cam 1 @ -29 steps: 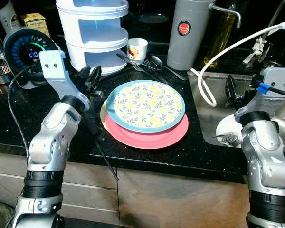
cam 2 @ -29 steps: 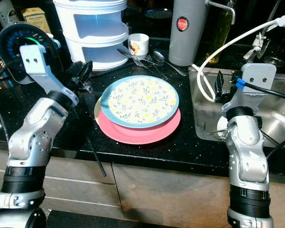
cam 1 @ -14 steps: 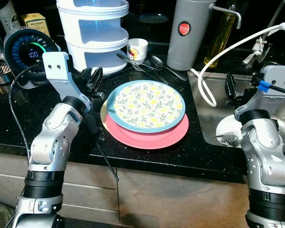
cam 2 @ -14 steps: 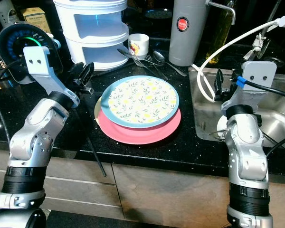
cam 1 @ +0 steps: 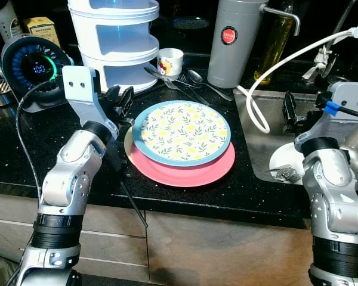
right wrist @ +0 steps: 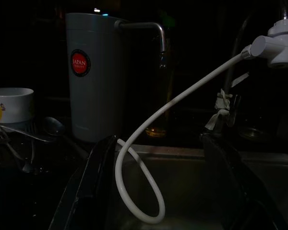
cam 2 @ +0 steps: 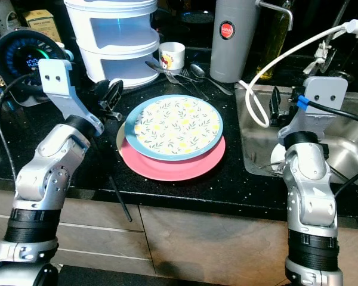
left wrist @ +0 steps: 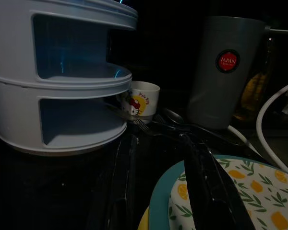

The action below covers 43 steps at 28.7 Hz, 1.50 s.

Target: Kitchen organization

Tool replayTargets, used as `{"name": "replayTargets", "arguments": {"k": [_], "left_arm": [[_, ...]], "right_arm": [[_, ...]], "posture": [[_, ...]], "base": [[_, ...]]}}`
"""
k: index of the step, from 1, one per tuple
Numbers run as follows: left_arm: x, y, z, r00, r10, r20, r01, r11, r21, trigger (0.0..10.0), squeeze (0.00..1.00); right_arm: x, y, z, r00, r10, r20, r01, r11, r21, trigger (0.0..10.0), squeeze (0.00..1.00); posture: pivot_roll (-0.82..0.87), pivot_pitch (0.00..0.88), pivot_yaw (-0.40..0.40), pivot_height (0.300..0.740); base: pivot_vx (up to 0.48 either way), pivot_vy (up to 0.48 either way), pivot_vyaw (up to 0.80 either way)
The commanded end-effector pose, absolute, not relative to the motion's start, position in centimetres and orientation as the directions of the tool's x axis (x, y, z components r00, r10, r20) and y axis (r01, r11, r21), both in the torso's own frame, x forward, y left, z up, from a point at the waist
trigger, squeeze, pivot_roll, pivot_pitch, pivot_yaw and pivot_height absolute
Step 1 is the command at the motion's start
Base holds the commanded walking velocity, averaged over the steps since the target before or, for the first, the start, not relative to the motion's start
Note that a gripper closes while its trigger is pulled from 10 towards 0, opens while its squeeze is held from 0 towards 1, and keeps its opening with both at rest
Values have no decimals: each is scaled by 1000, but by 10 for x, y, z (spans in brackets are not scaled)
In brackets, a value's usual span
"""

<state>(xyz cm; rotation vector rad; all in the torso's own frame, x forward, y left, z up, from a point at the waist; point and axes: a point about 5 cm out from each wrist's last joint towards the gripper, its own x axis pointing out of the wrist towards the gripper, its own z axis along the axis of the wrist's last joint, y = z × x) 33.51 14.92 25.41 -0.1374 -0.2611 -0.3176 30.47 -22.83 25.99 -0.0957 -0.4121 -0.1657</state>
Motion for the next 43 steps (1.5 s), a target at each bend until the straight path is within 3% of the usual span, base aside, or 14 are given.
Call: {"name": "replayTargets", "arguments": {"k": [1,3,18,37,40,41,42,43], "left_arm": [[336,146,255,914,-298,276,327,943,-65,10000,0],[338,145,255,918,-292,268,306,952,-8,10000,0],[338,146,254,919,-290,269,307,951,-25,10000,0],[337,147,255,912,-306,273,333,941,-60,10000,0],[339,150,251,929,-300,215,313,949,-30,10000,0],[339,152,250,935,-307,177,310,951,11,10000,0],[337,155,245,931,-361,46,352,925,139,10000,0],[337,155,245,931,-361,46,352,925,139,10000,0]], "right_arm": [[303,-232,257,906,-160,393,197,979,-55,10000,0],[303,-233,257,905,-162,393,199,979,-53,10000,0],[303,-234,257,904,-169,392,201,979,-40,10000,0],[303,-233,258,905,-162,393,195,980,-44,10000,0],[303,-233,258,905,-161,393,194,980,-46,10000,0],[303,-233,258,906,-160,393,194,980,-47,10000,0],[302,-233,258,906,-158,393,193,980,-50,10000,0],[302,-233,258,906,-158,393,193,980,-50,10000,0]], "posture": [[11,30,0,740],[12,31,2,740],[12,32,4,740],[12,28,2,740],[13,27,2,740],[13,27,2,740],[15,31,3,740],[15,31,3,740]], "base": [[0,-296,0],[0,-480,0],[0,-472,0],[0,0,0],[0,0,0],[0,0,0],[0,0,0],[0,0,0]]}}
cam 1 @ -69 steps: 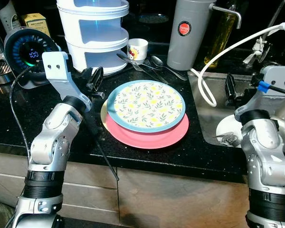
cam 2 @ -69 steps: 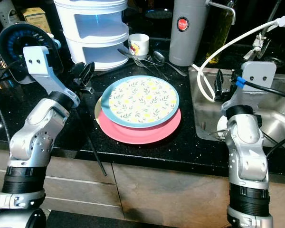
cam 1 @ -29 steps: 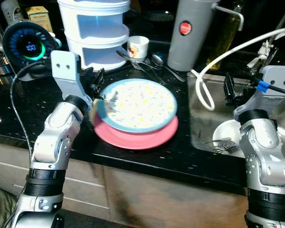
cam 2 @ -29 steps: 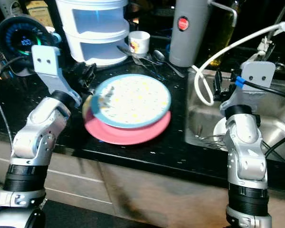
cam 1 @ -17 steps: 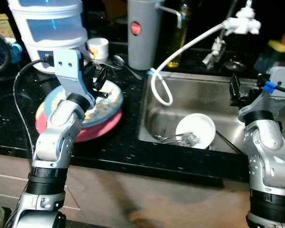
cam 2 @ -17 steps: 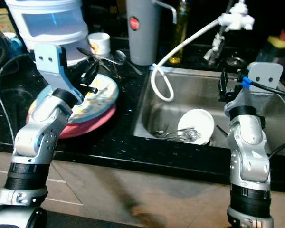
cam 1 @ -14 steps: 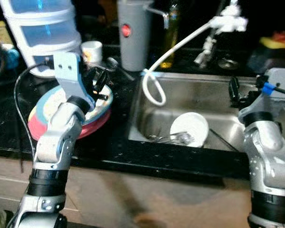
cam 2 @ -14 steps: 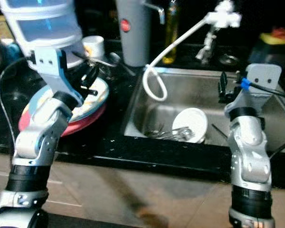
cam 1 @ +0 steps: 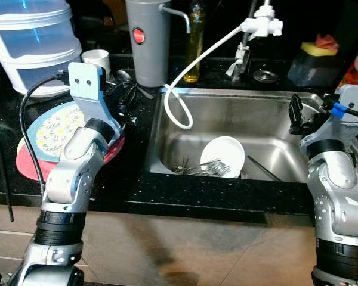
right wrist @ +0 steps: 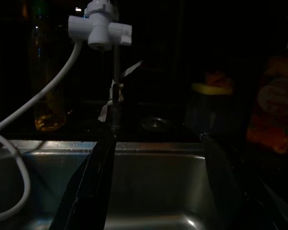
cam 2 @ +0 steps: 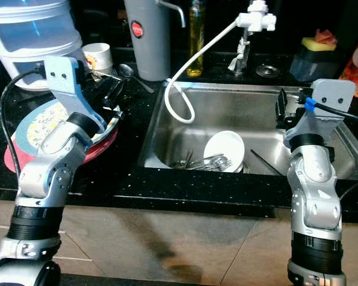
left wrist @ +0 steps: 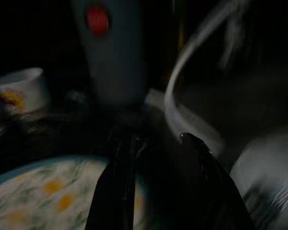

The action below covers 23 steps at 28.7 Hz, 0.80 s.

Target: Kitchen organization

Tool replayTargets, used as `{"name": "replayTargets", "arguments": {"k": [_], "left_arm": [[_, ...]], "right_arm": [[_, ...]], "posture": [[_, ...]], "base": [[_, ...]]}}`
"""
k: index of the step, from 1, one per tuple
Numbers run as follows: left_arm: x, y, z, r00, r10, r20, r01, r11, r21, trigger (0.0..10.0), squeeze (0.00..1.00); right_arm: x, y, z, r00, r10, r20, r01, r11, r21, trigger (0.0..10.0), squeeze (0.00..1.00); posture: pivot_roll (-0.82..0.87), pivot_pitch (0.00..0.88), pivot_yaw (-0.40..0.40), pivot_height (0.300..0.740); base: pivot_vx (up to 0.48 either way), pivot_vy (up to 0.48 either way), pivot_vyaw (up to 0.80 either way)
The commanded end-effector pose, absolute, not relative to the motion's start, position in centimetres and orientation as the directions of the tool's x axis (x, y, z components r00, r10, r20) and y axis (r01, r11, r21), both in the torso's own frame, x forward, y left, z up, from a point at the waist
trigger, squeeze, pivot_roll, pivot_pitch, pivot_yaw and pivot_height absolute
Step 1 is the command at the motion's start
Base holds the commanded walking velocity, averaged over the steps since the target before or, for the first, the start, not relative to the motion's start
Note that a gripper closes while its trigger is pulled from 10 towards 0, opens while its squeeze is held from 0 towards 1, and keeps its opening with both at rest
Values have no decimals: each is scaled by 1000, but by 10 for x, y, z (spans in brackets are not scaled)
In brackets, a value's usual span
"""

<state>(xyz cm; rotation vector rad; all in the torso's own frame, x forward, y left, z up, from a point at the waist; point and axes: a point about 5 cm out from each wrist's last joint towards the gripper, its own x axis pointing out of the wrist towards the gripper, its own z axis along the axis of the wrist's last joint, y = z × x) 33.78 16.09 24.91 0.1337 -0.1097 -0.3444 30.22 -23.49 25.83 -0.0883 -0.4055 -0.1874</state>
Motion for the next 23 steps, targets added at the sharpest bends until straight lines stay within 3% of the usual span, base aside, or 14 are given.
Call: {"name": "replayTargets", "arguments": {"k": [1,3,5,6,8,9,10,12,16,18,21,23], "left_arm": [[331,164,250,919,-393,2,371,870,325,10000,0],[329,166,252,917,-399,-1,371,853,366,10000,0],[308,195,285,875,-483,-25,422,737,528,10000,0],[308,195,285,875,-483,-25,422,737,528,10000,0],[274,211,301,774,-617,-140,524,501,689,10000,0],[274,211,301,774,-617,-140,524,501,689,10000,0],[251,218,307,687,-685,-244,623,383,682,10000,0],[242,223,305,648,-699,-301,684,361,633,10000,0],[247,234,278,662,-615,-428,718,355,599,10000,0],[255,236,262,697,-547,-463,691,339,639,10000,0],[285,242,251,844,-373,-386,522,403,752,10000,0],[291,240,254,856,-391,-338,503,477,721,10000,0]], "right_arm": [[301,-233,258,906,-158,392,193,980,-51,10000,0],[301,-233,258,906,-158,392,193,980,-51,10000,0],[301,-234,257,909,-154,386,189,981,-53,10000,0],[301,-234,257,909,-154,386,189,981,-53,10000,0],[303,-233,255,913,-149,379,182,982,-51,10000,0],[303,-233,255,913,-149,379,182,982,-51,10000,0],[304,-232,253,917,-143,373,174,984,-50,10000,0],[306,-229,251,920,-136,368,164,985,-46,10000,0],[311,-221,251,923,-118,366,141,989,-35,10000,0],[313,-218,250,924,-112,365,132,991,-30,10000,0],[313,-216,251,924,-106,367,125,992,-28,10000,0],[311,-217,251,923,-107,368,127,991,-29,10000,0]], "posture": [[20,32,4,740],[20,32,4,740],[33,40,3,740],[33,40,3,740],[79,65,-2,740],[79,65,-2,740],[94,71,-4,740],[94,71,-4,740],[120,79,-9,740],[116,79,-9,740],[105,79,-14,740],[85,76,-13,740]], "base": [[0,0,0],[0,0,0],[0,0,0],[0,0,0],[0,0,0],[0,0,0],[0,0,0],[0,0,0],[0,0,0],[0,0,0],[0,0,0],[0,0,0]]}}
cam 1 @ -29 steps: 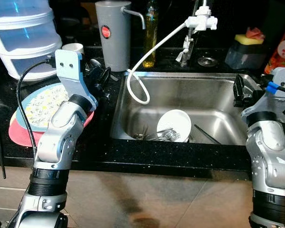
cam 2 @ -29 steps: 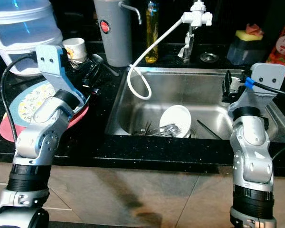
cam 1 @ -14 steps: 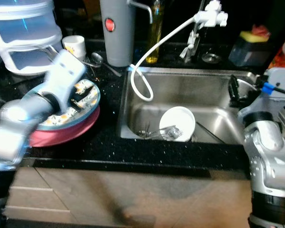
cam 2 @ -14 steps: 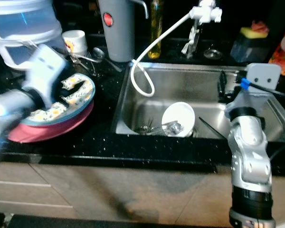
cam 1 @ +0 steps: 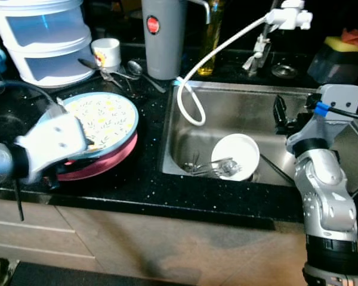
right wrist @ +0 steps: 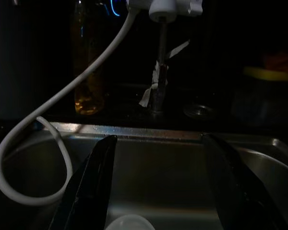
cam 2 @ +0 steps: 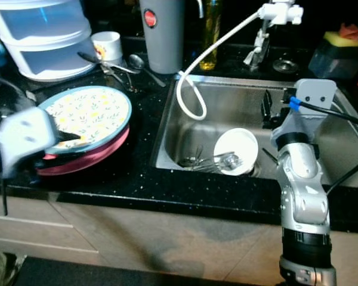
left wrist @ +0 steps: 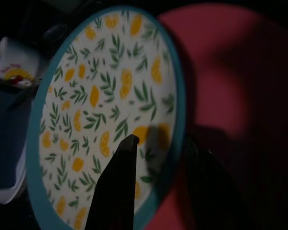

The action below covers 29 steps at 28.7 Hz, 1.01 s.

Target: Kitchen organization

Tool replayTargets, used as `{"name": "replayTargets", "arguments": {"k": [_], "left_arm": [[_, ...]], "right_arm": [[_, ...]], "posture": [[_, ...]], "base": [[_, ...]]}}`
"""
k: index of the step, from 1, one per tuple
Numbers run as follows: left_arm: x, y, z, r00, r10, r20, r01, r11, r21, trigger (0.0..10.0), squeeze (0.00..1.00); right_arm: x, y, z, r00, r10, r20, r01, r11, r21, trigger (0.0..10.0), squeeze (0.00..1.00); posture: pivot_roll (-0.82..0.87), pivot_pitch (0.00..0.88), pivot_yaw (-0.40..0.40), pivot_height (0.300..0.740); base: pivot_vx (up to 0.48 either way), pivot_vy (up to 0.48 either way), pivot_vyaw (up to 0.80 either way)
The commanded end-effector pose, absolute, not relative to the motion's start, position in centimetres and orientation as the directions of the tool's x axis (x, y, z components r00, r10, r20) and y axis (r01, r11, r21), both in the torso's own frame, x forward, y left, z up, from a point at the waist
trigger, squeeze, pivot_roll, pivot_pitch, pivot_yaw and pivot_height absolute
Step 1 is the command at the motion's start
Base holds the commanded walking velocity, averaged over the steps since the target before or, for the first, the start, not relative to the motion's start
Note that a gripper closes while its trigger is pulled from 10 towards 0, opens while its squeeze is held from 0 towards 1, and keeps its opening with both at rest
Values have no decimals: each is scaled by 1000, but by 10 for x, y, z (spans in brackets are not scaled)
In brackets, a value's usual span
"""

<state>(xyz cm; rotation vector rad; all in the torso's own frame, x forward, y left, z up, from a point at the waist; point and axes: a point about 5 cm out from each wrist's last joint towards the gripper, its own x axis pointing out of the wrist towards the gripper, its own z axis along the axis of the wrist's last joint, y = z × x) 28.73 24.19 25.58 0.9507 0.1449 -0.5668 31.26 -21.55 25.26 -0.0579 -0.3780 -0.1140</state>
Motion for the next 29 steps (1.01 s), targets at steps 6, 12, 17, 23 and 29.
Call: {"name": "replayTargets", "arguments": {"k": [6,12,17,23,29], "left_arm": [[293,236,262,846,-434,-308,509,492,706,10000,0],[292,235,257,821,-454,-347,551,467,691,10000,0],[294,240,246,828,-406,-387,552,463,694,7922,0],[302,248,234,845,-349,-406,535,531,657,0,0],[305,247,232,857,-346,-382,516,555,653,0,0]], "right_arm": [[310,-221,254,919,-117,376,139,990,-31,10000,0],[309,-220,252,918,-124,376,144,989,-24,10000,0],[310,-220,252,918,-125,376,145,989,-23,10000,0],[311,-221,253,918,-123,377,142,990,-25,10000,0],[311,-221,254,917,-123,379,143,989,-27,10000,0]], "posture": [[85,75,-8,740],[86,75,-6,740],[89,73,-3,740],[88,73,-13,740],[85,74,-14,740]], "base": [[0,0,0],[0,0,0],[0,0,0],[0,0,0],[0,0,0]]}}
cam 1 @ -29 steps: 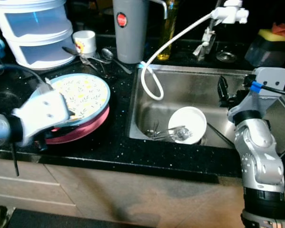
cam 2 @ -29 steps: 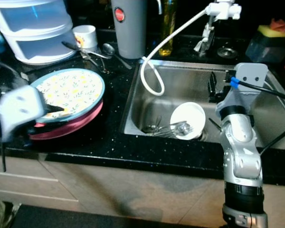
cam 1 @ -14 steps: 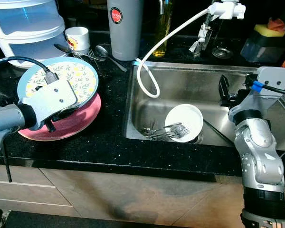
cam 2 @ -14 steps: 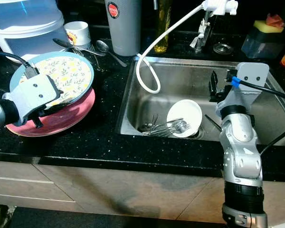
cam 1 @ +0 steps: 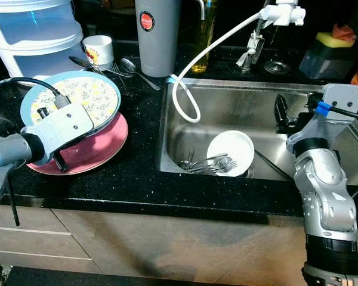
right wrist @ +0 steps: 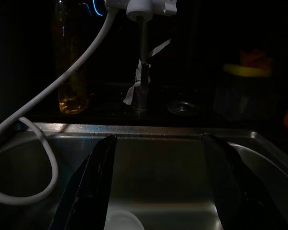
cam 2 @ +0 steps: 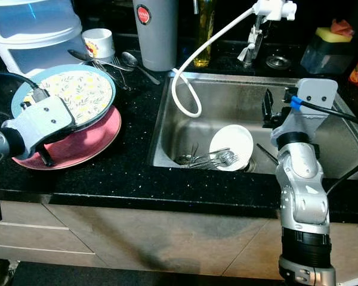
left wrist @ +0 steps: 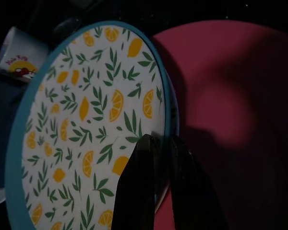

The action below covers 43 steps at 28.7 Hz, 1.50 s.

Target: Kitchen organization

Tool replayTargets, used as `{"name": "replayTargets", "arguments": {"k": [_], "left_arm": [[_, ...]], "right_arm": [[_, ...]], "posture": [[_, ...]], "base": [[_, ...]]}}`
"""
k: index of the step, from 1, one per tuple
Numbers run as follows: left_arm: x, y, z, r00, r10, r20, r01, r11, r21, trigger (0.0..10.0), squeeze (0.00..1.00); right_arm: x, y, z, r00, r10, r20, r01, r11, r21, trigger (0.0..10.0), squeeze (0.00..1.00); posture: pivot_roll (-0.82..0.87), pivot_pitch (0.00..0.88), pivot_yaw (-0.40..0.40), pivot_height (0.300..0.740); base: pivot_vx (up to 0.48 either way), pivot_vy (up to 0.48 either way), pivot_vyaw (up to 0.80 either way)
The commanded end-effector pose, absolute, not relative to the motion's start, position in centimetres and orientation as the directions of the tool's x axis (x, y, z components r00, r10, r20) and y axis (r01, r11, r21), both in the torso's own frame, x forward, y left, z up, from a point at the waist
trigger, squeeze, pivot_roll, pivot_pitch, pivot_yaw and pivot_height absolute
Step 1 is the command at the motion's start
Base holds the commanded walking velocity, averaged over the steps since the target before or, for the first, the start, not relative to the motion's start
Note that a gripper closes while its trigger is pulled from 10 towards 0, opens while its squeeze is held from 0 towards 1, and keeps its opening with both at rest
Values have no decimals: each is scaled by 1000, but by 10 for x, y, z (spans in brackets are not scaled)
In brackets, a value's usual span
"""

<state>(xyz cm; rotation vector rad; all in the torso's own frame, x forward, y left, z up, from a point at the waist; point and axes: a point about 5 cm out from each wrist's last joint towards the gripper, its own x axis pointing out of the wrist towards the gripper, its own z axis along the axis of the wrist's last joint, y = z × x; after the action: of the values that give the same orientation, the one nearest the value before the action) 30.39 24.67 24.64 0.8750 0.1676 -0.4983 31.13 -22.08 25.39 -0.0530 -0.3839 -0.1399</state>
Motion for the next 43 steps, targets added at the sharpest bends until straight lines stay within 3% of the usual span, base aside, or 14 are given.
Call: {"name": "replayTargets", "arguments": {"k": [1,4,6,8,10,16,21,25,26,27,33,34,41,43], "left_arm": [[305,245,234,859,-352,-372,512,556,655,0,0],[306,239,245,864,-390,-317,496,557,666,0,0],[306,217,277,853,-511,-105,426,568,704,0,0],[303,205,292,826,-563,7,384,572,724,0,0],[299,187,302,782,-615,103,362,582,728,10000,0],[289,169,290,723,-689,52,413,490,768,10000,0],[277,175,265,708,-667,-233,512,257,820,10000,0],[272,188,259,719,-630,-295,561,276,780,10000,0],[270,191,263,713,-645,-274,572,309,760,10000,345],[267,189,267,698,-673,-244,591,350,727,10000,1000],[244,172,289,530,-843,-97,705,373,603,10000,1000],[239,171,297,492,-868,-69,719,360,595,10000,0],[240,177,297,491,-862,-126,722,321,613,10000,0],[248,191,292,563,-794,-230,683,290,671,10000,0]], "right_arm": [[311,-221,254,917,-123,378,144,989,-27,10000,0],[311,-221,254,917,-124,379,145,989,-28,10000,0],[311,-221,255,917,-122,380,143,989,-28,10000,0],[312,-220,256,917,-119,381,141,990,-29,10000,0],[312,-219,257,917,-115,383,136,990,-30,10000,0],[313,-218,257,917,-111,384,133,991,-31,10000,0],[312,-219,257,917,-109,383,133,990,-37,10000,0],[313,-220,256,918,-109,382,133,990,-37,10000,0],[313,-220,256,918,-109,381,133,990,-37,10000,0],[313,-220,256,918,-108,380,132,991,-37,10000,0],[316,-217,258,917,-91,388,115,993,-38,10000,0],[316,-214,259,919,-59,391,81,996,-41,10000,0],[315,-201,259,921,62,384,-51,998,-38,10000,0],[307,-179,253,898,286,335,-257,958,-128,10000,0]], "posture": [[85,74,-14,740],[82,73,-16,740],[80,71,-19,740],[80,71,-19,740],[76,68,-21,740],[76,68,-21,740],[72,60,-21,740],[74,59,-19,740],[81,57,-21,740],[87,53,-24,740],[87,49,-28,740],[87,46,-28,740],[90,48,-27,740],[93,51,-18,740]], "base": [[0,0,0],[0,0,0],[0,0,0],[0,0,0],[0,0,0],[0,0,0],[0,0,0],[0,0,0],[0,0,0],[0,0,0],[0,0,0],[0,0,0],[0,0,0],[0,0,0]]}}
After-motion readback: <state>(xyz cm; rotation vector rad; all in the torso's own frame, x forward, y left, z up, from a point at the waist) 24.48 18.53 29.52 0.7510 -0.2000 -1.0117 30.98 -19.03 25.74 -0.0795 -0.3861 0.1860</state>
